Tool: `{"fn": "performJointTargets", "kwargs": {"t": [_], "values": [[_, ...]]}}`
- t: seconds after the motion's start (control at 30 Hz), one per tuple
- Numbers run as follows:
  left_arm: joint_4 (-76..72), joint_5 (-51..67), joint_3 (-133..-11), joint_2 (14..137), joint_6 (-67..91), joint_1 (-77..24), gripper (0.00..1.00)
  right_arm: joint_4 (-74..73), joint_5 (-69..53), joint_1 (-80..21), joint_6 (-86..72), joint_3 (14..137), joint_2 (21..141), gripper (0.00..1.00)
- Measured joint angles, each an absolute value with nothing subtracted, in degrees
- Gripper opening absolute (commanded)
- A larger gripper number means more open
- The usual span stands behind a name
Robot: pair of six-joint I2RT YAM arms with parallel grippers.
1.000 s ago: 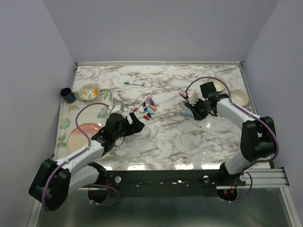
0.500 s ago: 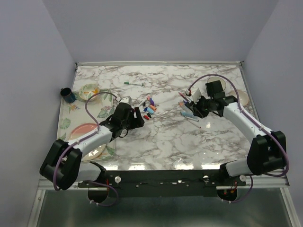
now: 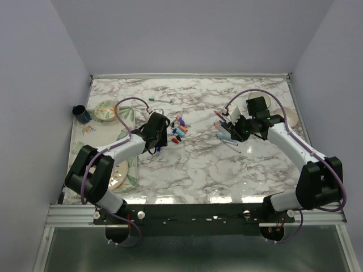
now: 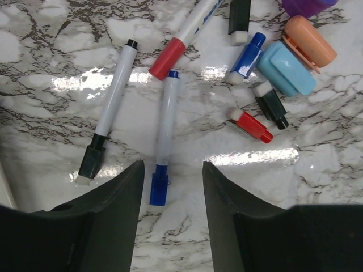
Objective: Open the pen caps
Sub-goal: Grab a pen on the table with the left arm, then pass the pen from the left arm to the right
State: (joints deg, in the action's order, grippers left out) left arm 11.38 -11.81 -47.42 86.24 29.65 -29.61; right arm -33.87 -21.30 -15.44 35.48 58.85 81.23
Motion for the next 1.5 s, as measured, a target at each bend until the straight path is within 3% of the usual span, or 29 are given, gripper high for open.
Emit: {"fn": "performJointTargets", "kwargs": {"t": [0.2,0.63,1.2,1.5], "values": [[14.26,-12.86,-50.83,91.96,26.94,-29.63,0.42,-33.87,-21.74,-15.44,35.64,58.85,81.23,0.3],[18.5,-16.14,-51.86,94.04,26.17,-31.83,0.41,-33.87,-21.96,-15.44,35.66,58.85,81.23,0.3],[19.4,-17.52,-50.72,92.92,30.11,-34.28,0.01,-33.87,-22.06,-15.44,35.66,58.85,81.23,0.29],[20.82,-12.62,-42.65,81.47,31.4,-35.48,0.0,-33.98,-25.78,-15.44,37.23,57.52,78.59,0.28]]}}
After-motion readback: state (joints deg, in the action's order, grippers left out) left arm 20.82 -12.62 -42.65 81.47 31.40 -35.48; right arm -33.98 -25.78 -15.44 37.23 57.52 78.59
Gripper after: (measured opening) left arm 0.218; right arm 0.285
